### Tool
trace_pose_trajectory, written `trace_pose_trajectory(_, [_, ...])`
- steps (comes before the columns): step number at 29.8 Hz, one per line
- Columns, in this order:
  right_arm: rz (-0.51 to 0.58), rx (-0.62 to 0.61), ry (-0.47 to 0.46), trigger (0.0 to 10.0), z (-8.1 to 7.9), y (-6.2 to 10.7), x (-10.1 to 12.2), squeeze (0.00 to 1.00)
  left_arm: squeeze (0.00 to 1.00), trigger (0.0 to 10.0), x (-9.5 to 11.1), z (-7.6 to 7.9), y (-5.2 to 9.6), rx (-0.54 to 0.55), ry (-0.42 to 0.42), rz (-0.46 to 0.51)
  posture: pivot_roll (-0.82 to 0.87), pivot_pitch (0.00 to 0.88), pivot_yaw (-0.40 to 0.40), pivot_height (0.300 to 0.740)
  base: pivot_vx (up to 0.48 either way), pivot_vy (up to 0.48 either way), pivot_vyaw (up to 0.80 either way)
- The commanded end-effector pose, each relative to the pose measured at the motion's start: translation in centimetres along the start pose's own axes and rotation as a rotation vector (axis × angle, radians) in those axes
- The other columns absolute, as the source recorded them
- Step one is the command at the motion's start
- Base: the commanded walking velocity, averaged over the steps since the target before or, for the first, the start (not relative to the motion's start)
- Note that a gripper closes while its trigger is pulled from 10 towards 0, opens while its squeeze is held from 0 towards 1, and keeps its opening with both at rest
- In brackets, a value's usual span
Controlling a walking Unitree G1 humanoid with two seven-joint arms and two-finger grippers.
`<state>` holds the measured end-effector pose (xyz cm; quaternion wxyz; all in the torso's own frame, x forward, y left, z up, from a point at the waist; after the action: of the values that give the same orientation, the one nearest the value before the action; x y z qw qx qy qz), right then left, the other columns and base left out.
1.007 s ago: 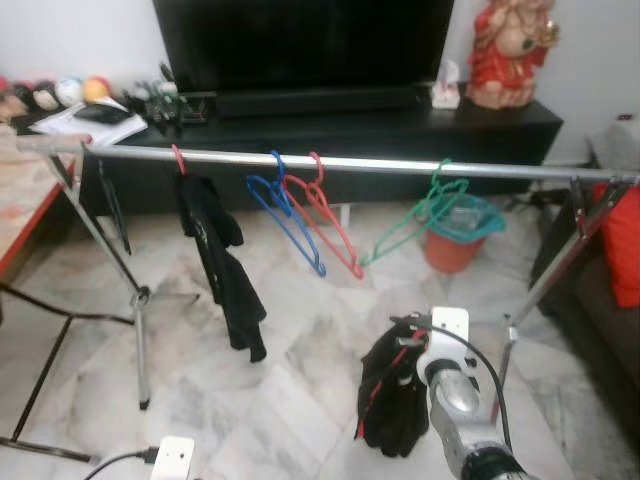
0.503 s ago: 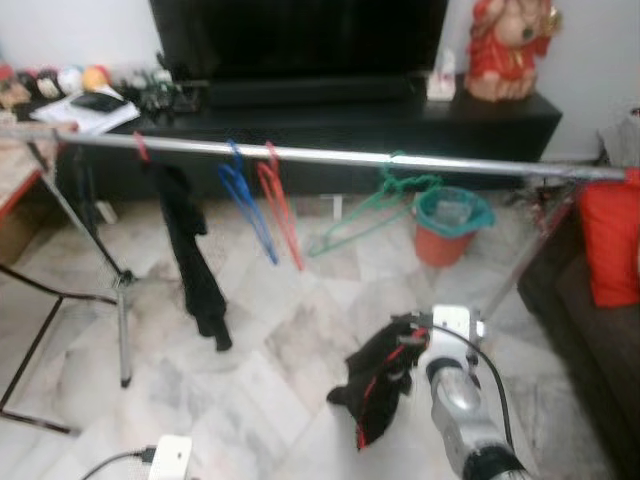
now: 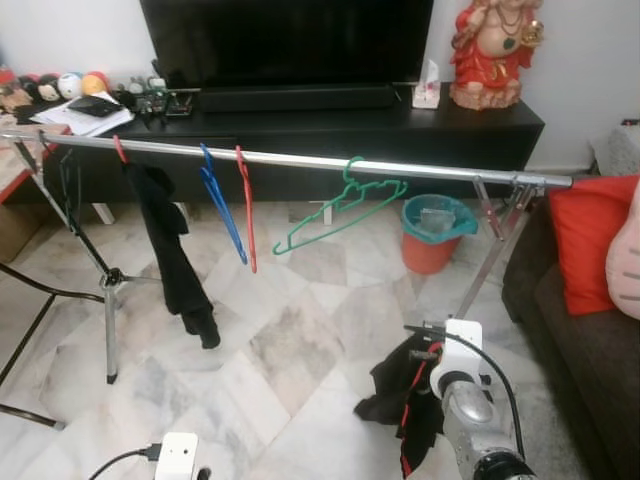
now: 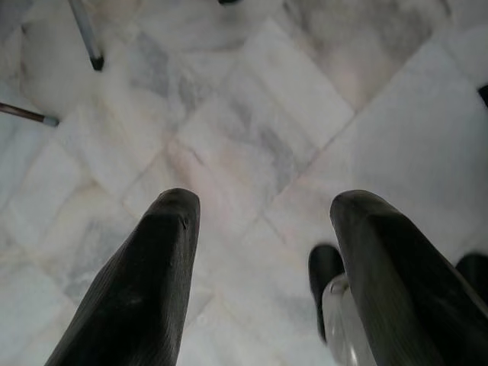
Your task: Hang hanger
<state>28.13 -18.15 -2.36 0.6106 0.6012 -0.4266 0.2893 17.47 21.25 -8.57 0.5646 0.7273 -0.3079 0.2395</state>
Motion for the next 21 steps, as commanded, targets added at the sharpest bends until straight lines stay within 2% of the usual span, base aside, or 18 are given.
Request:
trace_pose_trajectory(1, [-0.047,0.009,0.034,10.0,-0.1,0.2,-1.0,0.0,0.0,10.0,1.6,-0.5,-0.3,0.035,0.015,0.081,-0.03,0.0,0.018,0.74,0.0,0.0,0.0])
trace_pose_trajectory(3, [-0.106,0.005,0.081,10.0,0.0,0.6,-2.3,0.0,0.0,10.0,9.1,-2.5,-1.8,0.078,0.033,0.339,-0.02,0.0,0.01,0.74,0.0,0.0,0.0])
trace_pose_trajectory(4, [-0.106,0.005,0.081,10.0,0.0,0.6,-2.3,0.0,0.0,10.0,9.1,-2.5,-1.8,0.078,0.033,0.339,-0.02,0.0,0.01,0.74,0.0,0.0,0.0])
trace_pose_trajectory(5, [-0.131,0.003,0.083,10.0,0.1,0.8,-2.9,0.0,0.0,10.0,12.0,-3.1,-1.8,0.093,0.032,0.442,-0.02,0.0,0.009,0.74,0.0,0.0,0.0])
trace_pose_trajectory(6, [-0.149,0.003,0.082,10.0,0.1,0.9,-3.3,0.0,0.0,10.0,13.9,-3.4,-1.6,0.1,0.033,0.511,-0.02,0.0,0.006,0.74,0.0,0.0,0.0])
trace_pose_trajectory(8, [-0.205,0.009,0.097,10.0,0.2,1.3,-4.5,0.0,0.0,10.0,16.2,-3.4,-0.7,0.108,0.032,0.644,-0.03,0.0,0.007,0.74,0.0,0.0,0.0])
trace_pose_trajectory(11, [-0.249,0.009,0.099,10.0,0.3,1.8,-5.5,0.0,0.0,10.0,17.4,-3.0,0.2,0.109,0.047,0.729,-0.02,0.0,-0.001,0.74,0.0,0.0,0.0])
trace_pose_trajectory(14, [-0.269,0.003,0.096,10.0,0.4,2.0,-6.0,0.0,0.0,10.0,18.0,-2.6,0.8,0.098,0.047,0.773,-0.01,0.0,-0.004,0.74,0.0,0.0,0.0])
trace_pose_trajectory(15, [-0.282,0.006,0.1,10.0,0.5,2.3,-6.5,0.0,0.0,10.0,18.3,-2.3,1.4,0.086,0.038,0.807,-0.02,0.0,-0.003,0.74,0.0,0.0,0.0])
trace_pose_trajectory(21, [-0.306,-0.011,0.091,10.0,1.0,3.0,-7.7,0.0,0.0,10.0,19.4,-2.0,2.9,0.077,0.036,0.871,-0.02,0.0,0.002,0.74,0.0,0.0,0.0])
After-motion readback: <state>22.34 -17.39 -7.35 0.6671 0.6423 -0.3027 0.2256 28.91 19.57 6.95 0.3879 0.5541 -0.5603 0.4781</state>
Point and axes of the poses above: a point about 5 cm out from each wrist's last joint towards the gripper, its own y axis pointing back from the gripper into the wrist, its own x axis along the axis of the wrist's last joint, z = x × y, the point moved 1 cm from there along -y, pointing out of the wrist towards the gripper, and after that the axes turned 7 degrees about -y, right-handed, at the moved point
